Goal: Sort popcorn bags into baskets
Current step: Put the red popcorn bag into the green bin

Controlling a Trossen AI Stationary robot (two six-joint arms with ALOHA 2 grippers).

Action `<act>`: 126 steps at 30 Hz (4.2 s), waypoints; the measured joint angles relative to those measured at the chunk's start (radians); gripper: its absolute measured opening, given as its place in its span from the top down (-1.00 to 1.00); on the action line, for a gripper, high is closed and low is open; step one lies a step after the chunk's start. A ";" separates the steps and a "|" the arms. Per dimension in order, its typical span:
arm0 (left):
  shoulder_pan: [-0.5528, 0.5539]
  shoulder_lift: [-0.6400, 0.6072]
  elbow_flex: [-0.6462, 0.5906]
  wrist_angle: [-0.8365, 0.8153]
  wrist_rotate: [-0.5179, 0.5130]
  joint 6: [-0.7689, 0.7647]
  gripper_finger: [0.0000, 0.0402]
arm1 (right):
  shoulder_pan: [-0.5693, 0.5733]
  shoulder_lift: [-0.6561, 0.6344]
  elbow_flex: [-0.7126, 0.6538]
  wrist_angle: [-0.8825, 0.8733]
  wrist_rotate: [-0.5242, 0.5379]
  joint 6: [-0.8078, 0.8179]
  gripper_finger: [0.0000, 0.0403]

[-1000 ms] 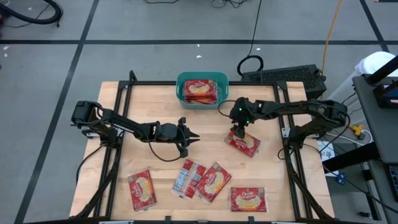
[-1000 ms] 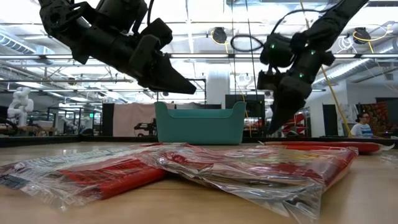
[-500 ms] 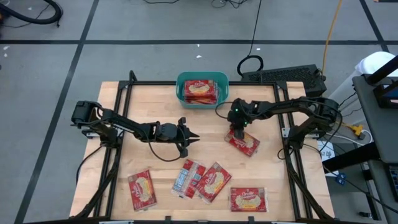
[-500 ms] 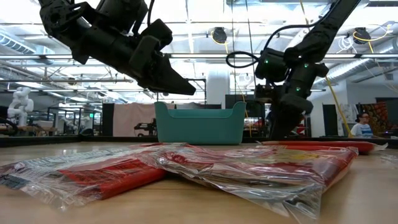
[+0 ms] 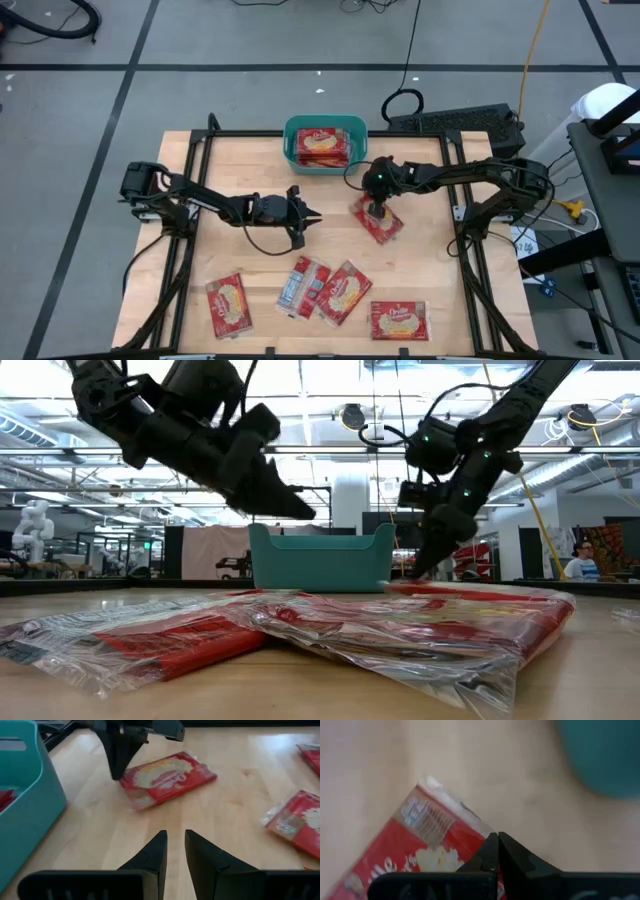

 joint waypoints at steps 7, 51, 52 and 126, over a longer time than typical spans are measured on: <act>0.024 0.125 0.002 0.157 0.000 -0.032 0.64 | 0.068 -0.078 0.017 0.020 0.188 0.066 1.00; 0.027 0.168 0.009 0.186 0.058 -0.107 0.64 | 0.396 -0.121 -0.230 0.562 0.172 0.622 0.87; 0.027 0.168 0.009 0.190 0.072 -0.107 0.64 | 0.381 -0.144 -0.230 0.527 0.199 0.605 0.87; 0.129 0.439 0.359 -0.031 0.388 -0.238 0.63 | 0.081 -0.333 -0.230 0.200 0.011 0.279 1.00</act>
